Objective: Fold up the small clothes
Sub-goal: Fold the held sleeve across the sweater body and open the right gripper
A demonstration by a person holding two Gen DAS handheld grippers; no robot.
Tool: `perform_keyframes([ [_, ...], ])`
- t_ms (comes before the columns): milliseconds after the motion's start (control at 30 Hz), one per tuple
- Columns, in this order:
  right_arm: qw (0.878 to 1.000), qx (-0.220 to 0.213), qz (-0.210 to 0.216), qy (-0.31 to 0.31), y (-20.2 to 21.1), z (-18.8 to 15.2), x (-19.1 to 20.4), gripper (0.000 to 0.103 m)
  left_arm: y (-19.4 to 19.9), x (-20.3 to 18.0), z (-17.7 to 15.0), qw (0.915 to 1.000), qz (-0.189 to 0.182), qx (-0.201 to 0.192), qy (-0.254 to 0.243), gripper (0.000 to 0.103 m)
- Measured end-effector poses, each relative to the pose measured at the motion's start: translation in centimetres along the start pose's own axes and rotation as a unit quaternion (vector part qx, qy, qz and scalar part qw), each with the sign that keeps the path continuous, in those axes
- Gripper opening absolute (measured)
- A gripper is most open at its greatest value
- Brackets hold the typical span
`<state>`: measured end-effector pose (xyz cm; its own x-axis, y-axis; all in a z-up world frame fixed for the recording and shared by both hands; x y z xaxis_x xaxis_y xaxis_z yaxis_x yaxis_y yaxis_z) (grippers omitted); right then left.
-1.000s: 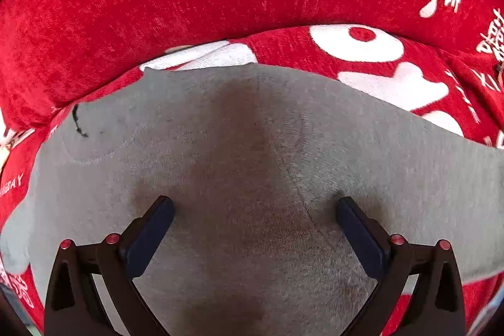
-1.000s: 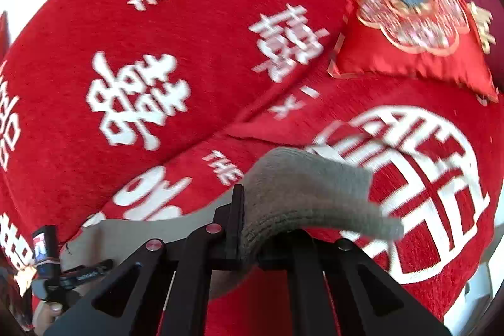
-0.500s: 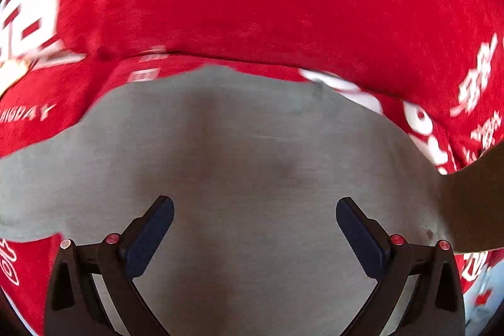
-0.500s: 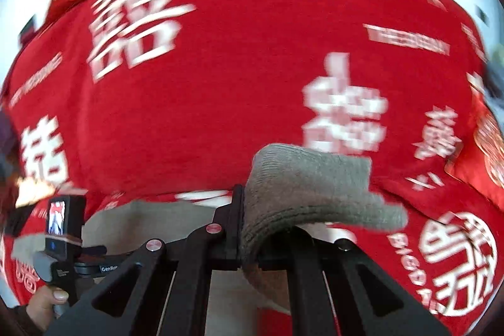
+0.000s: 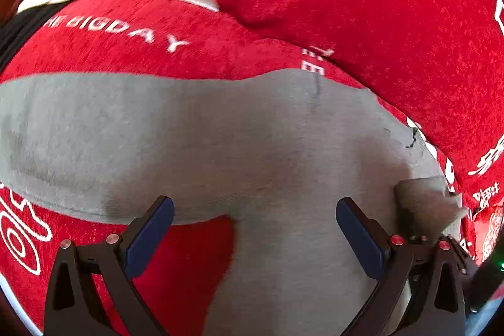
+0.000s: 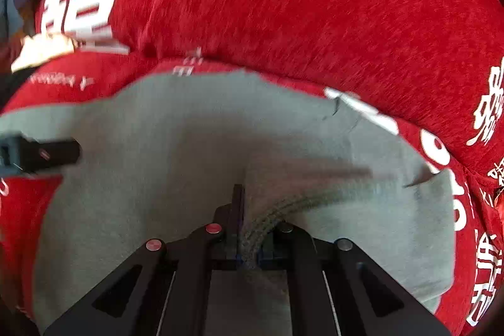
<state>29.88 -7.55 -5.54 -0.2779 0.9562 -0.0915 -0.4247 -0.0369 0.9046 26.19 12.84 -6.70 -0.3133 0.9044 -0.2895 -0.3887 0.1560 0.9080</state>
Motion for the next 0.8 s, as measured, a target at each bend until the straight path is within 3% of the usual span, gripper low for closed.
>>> perform_keyframes([
  [167,1.000,-0.008,-0.005,0.020,0.4,0.4,1.5,0.007,0.1,1.0,-0.9,0.9995,-0.021,-0.007,0.023,0.103],
  [300,0.998,0.022,0.014,0.064,-0.5,-0.5,4.3,0.023,0.2,2.1,-1.0,0.9984,-0.031,-0.013,0.045,0.103],
  [400,0.995,-0.004,0.032,0.095,0.5,-0.3,6.5,0.023,0.3,3.2,-1.0,0.9977,-0.028,-0.016,0.060,0.103],
  [500,0.994,-0.001,0.038,0.106,0.7,-0.3,7.7,0.025,0.4,4.3,-1.2,0.9967,-0.027,-0.013,0.075,0.103],
  [567,0.993,0.011,0.044,0.109,0.8,-0.6,7.7,0.040,0.6,4.3,-1.5,0.9968,-0.028,-0.014,0.073,0.103],
  [600,0.993,0.010,0.052,0.102,1.4,-0.7,7.1,0.052,0.7,3.7,-1.8,0.9972,-0.031,-0.013,0.066,0.103],
  [700,0.995,-0.021,0.063,0.070,3.7,-0.4,4.6,0.074,0.4,1.4,-2.5,0.9977,-0.053,-0.005,0.043,0.103],
  [800,0.995,-0.028,0.090,0.032,5.6,-0.7,1.1,0.075,-0.7,-2.8,-3.3,0.9972,-0.073,0.018,0.006,0.103],
])
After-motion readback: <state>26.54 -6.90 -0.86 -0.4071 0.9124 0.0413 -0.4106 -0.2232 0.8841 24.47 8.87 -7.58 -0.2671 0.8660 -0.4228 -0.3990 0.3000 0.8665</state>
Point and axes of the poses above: each gripper's, at about its wrist camera, not at the fingertips, and y roughly against the way its jaws point, x to its left, z to its top, the point moved 10 cm from there along -y, roughly the way its jaws point, and after that the axes turned 3 degrees about -y, right-handed, at the moved point
